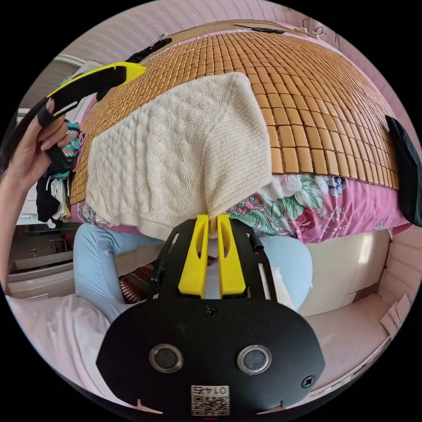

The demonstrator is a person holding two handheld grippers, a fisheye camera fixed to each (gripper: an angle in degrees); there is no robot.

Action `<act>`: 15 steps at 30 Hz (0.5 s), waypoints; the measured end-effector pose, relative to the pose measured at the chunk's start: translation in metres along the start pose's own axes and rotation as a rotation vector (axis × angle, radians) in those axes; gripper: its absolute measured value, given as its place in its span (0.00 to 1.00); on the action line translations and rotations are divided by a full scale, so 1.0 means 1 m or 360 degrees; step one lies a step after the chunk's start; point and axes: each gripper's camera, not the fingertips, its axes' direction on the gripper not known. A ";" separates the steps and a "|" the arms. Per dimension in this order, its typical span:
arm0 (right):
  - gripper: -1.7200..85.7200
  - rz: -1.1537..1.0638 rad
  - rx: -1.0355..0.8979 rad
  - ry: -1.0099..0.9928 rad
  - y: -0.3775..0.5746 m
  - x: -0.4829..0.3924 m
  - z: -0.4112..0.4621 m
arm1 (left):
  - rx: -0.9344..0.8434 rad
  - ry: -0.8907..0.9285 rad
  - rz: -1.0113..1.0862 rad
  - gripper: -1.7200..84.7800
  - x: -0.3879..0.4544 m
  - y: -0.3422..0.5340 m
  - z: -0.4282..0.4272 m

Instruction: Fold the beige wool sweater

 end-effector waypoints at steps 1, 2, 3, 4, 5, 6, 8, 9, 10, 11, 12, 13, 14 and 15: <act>0.05 -0.0026 0.0003 0.0042 0.002 -0.003 0.001 | -0.0012 0.0003 0.0000 0.10 -0.001 -0.008 0.005; 0.05 -0.0035 0.0003 0.0057 0.003 -0.004 0.001 | -0.0044 -0.0006 0.0001 0.12 -0.002 -0.022 0.015; 0.05 -0.0049 0.0003 0.0075 0.005 -0.005 0.002 | -0.0087 -0.0021 0.0000 0.13 -0.002 -0.036 0.027; 0.05 -0.0053 0.0004 0.0080 0.007 -0.005 0.002 | -0.0115 -0.0021 -0.0002 0.13 -0.002 -0.043 0.033; 0.05 -0.0053 0.0004 0.0079 0.008 -0.005 0.003 | -0.0165 -0.0006 -0.0007 0.13 -0.002 -0.055 0.046; 0.05 -0.0056 0.0002 0.0078 0.009 -0.004 0.003 | -0.0203 0.0023 -0.0025 0.14 -0.002 -0.065 0.058; 0.05 -0.0068 0.0003 0.0089 0.012 -0.004 0.003 | -0.0251 0.0055 -0.0052 0.14 -0.002 -0.077 0.075; 0.05 -0.0072 0.0006 0.0094 0.014 -0.005 0.004 | -0.0300 0.0024 -0.0056 0.14 0.000 -0.083 0.086; 0.05 -0.0077 0.0006 0.0100 0.016 -0.006 0.004 | -0.0328 0.0003 -0.0050 0.14 0.001 -0.086 0.091; 0.05 -0.0081 0.0005 0.0104 0.016 -0.006 0.004 | -0.0360 -0.0017 -0.0025 0.14 0.004 -0.089 0.098; 0.05 -0.0089 0.0008 0.0112 0.018 -0.007 0.004 | -0.0376 -0.0044 0.0008 0.14 0.006 -0.091 0.104; 0.05 -0.0101 0.0013 0.0120 0.021 -0.009 0.003 | -0.0384 -0.0057 0.0025 0.14 0.008 -0.091 0.107; 0.05 -0.0107 0.0017 0.0124 0.022 -0.009 0.003 | -0.0378 -0.0075 0.0034 0.13 0.008 -0.091 0.111; 0.05 -0.0119 0.0024 0.0132 0.024 -0.011 0.002 | -0.0362 -0.0069 0.0033 0.13 0.007 -0.091 0.112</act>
